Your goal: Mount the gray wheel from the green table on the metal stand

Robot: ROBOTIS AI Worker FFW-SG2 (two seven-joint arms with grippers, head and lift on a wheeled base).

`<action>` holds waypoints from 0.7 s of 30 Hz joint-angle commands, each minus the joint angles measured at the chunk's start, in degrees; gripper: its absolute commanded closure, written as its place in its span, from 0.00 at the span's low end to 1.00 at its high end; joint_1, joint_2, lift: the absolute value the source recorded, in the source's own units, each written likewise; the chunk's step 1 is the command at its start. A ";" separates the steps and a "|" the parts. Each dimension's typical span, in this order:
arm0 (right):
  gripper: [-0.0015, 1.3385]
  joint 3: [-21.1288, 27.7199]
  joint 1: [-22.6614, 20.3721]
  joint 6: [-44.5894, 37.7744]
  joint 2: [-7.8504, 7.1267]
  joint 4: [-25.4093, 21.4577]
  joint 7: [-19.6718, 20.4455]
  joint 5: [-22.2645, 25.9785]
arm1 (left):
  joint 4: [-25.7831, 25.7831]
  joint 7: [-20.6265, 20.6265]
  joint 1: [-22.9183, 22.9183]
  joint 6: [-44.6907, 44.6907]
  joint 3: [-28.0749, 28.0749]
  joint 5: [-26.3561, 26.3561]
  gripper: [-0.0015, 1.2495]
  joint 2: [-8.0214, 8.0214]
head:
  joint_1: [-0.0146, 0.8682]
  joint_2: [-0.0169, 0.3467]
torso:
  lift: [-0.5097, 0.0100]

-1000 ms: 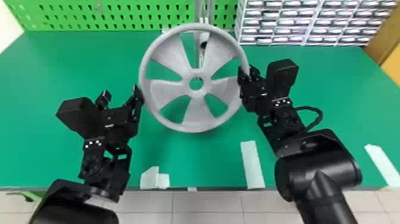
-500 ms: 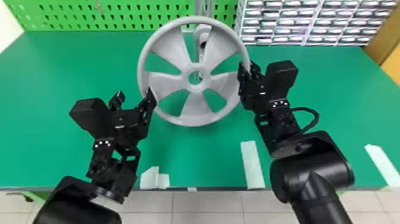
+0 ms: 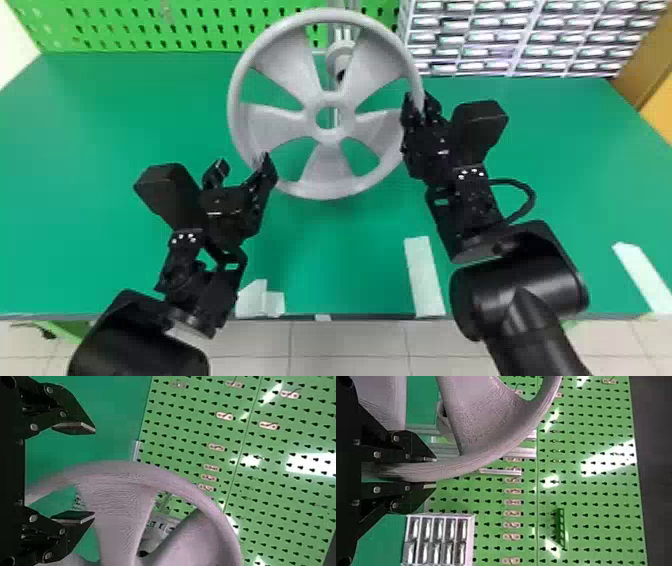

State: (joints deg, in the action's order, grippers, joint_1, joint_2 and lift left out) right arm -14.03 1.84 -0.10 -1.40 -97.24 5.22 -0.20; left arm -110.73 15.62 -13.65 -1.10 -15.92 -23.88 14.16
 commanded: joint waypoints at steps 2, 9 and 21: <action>1.00 -0.04 -0.44 1.60 -0.01 0.03 1.10 0.47 | 2.72 -1.21 1.44 1.10 -0.95 -2.58 0.39 -0.01 | 1.00 0.19 | 0.79; 1.00 -1.00 -0.52 4.32 -0.36 1.09 2.86 2.05 | 7.90 -3.23 4.78 4.27 -2.80 -5.92 0.39 -0.01 | 1.00 0.19 | 0.79; 1.00 -1.79 -0.87 7.49 -0.71 1.61 4.18 3.28 | 12.30 -4.20 8.12 8.75 -4.64 -7.41 0.39 -0.01 | 1.00 0.19 | 0.79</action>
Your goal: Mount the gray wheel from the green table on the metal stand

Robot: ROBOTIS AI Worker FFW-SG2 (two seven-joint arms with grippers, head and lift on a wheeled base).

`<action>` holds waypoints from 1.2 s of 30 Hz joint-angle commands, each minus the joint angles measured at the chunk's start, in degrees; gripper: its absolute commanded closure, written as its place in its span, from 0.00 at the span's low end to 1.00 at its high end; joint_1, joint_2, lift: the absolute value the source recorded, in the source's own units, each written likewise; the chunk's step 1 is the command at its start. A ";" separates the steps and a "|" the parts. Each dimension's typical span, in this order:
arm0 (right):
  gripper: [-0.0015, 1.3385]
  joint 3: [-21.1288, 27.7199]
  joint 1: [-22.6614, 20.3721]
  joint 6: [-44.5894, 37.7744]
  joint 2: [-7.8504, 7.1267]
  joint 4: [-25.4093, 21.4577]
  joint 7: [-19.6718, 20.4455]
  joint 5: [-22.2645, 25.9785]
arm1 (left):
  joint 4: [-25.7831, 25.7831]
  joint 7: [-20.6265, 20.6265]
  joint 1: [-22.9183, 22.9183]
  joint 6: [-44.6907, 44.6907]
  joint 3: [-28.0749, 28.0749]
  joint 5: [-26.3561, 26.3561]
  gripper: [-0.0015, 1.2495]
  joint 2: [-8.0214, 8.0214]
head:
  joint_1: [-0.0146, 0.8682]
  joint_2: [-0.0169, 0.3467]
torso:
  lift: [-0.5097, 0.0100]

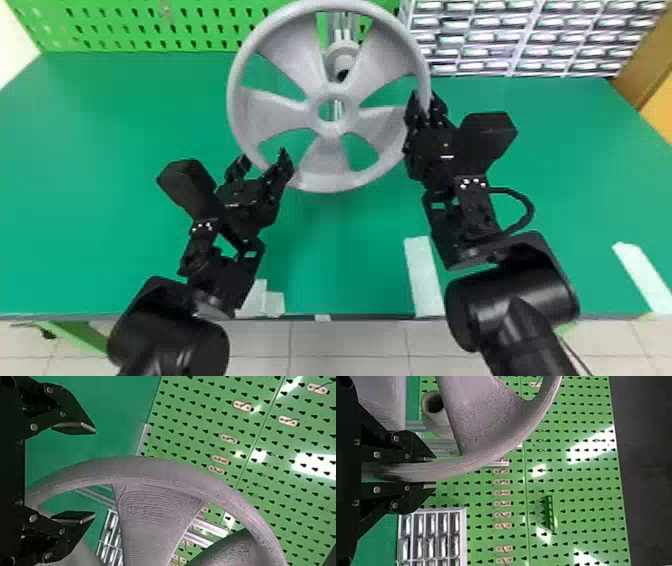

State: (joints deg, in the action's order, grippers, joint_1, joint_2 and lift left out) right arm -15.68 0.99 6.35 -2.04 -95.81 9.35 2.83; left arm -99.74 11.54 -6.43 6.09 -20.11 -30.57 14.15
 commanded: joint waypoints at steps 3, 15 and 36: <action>1.00 -0.23 -0.20 1.29 -0.07 0.27 0.06 0.59 | 2.44 -0.11 1.59 2.88 -0.54 -1.24 0.39 -0.09 | 1.00 0.19 | 0.79; 1.00 -1.11 -0.20 2.44 -0.42 0.36 0.06 1.12 | 6.75 -0.20 4.58 5.95 -0.89 -1.33 0.40 -0.09 | 1.00 0.19 | 0.79; 1.00 -1.54 -0.29 4.55 -0.51 1.24 0.14 2.09 | 13.25 -3.72 8.80 10.79 -2.30 -3.88 0.67 -0.88 | 1.00 0.19 | 0.79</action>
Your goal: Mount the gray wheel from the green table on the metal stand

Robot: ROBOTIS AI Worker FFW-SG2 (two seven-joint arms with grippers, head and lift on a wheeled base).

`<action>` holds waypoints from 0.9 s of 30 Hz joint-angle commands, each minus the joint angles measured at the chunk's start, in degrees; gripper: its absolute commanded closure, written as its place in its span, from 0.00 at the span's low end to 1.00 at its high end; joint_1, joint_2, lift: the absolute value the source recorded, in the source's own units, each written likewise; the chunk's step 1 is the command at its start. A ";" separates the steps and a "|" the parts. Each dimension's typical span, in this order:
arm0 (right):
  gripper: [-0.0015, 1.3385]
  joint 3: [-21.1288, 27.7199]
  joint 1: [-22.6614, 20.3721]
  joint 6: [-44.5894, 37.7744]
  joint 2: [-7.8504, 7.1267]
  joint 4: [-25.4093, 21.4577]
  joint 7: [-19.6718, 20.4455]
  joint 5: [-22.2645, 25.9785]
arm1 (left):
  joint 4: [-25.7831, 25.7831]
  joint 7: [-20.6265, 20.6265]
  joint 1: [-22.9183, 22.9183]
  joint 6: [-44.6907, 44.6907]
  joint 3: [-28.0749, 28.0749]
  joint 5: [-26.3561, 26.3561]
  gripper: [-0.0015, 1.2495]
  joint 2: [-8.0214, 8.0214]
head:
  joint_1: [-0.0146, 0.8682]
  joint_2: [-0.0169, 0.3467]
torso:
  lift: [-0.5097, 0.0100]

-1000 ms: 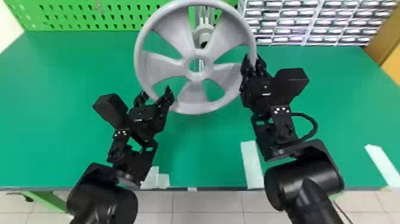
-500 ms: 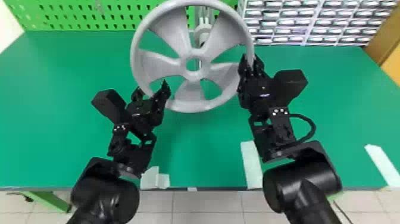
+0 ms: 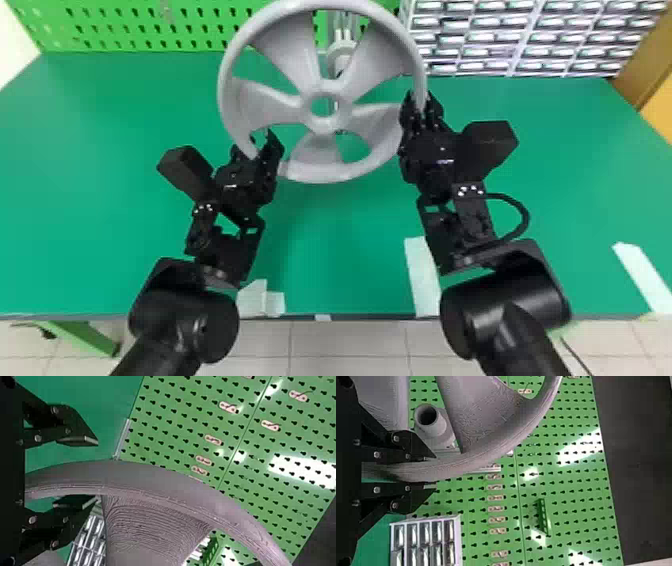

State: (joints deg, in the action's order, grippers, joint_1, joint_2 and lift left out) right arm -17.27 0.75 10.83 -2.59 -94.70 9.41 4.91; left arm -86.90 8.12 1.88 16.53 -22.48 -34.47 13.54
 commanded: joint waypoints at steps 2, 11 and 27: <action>1.00 0.05 0.04 0.07 0.04 0.22 0.35 0.01 | 0.33 -0.30 0.49 0.61 0.07 0.01 0.71 -0.18 | 1.00 0.19 | 0.79; 1.00 0.49 -0.14 0.07 0.22 0.66 1.31 -0.87 | 0.33 -1.26 0.58 0.96 0.07 0.19 0.84 -0.27 | 1.00 0.19 | 0.79; 1.00 1.45 0.56 -0.37 0.57 1.45 1.49 -1.13 | 1.73 -1.26 2.60 1.05 1.03 4.94 0.86 -1.24 | 1.00 0.19 | 0.79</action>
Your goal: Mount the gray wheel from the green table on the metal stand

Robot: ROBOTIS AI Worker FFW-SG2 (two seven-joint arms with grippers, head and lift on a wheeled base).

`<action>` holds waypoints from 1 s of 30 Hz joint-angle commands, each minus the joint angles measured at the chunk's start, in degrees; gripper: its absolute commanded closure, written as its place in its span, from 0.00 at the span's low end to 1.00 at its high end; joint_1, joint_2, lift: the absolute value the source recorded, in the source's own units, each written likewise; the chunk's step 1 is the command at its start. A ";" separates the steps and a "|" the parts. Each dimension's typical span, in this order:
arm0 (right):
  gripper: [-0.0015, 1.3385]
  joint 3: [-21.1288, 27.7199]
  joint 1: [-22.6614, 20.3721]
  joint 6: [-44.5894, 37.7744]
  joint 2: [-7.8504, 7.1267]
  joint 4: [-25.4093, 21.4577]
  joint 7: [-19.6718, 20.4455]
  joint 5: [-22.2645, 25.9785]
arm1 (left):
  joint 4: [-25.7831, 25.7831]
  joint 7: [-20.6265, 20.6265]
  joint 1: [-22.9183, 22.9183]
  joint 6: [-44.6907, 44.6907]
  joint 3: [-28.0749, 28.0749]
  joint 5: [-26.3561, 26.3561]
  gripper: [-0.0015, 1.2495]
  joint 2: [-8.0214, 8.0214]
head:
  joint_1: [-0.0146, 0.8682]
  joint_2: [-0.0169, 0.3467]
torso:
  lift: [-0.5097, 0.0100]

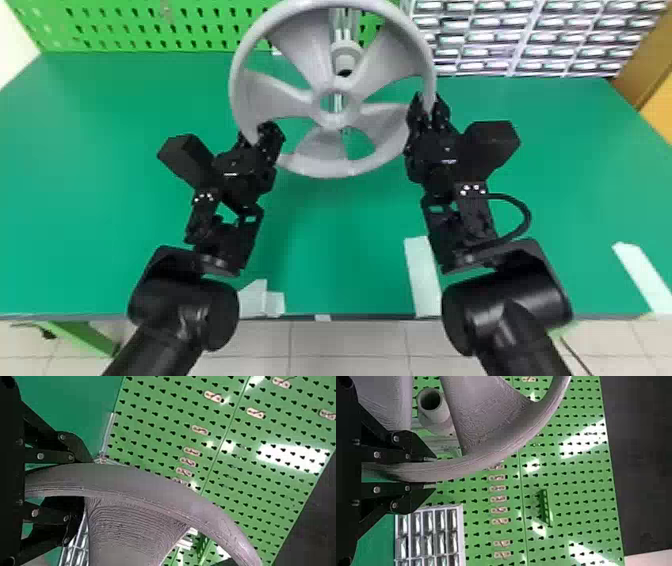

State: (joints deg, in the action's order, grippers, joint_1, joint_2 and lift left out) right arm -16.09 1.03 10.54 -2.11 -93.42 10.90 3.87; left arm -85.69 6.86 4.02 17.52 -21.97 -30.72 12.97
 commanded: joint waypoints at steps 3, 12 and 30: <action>1.00 0.71 0.37 -0.08 0.17 0.35 0.00 -0.26 | 1.14 -0.18 0.82 0.06 1.14 2.34 0.86 -1.46 | 1.00 0.19 | 0.79; 1.00 1.15 1.25 -0.25 0.35 1.14 0.00 -0.35 | 3.69 -0.35 2.66 1.12 1.49 4.18 0.86 -3.22 | 1.00 0.19 | 0.79; 1.00 3.09 1.16 -0.78 0.61 2.02 0.44 -0.97 | 6.15 -0.09 4.77 0.94 1.41 6.29 0.86 -4.45 | 1.00 0.19 | 0.79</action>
State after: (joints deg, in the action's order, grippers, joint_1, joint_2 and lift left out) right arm -13.45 2.45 9.76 -1.56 -91.48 11.20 2.94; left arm -79.71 6.77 8.56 18.47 -20.36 -25.00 8.54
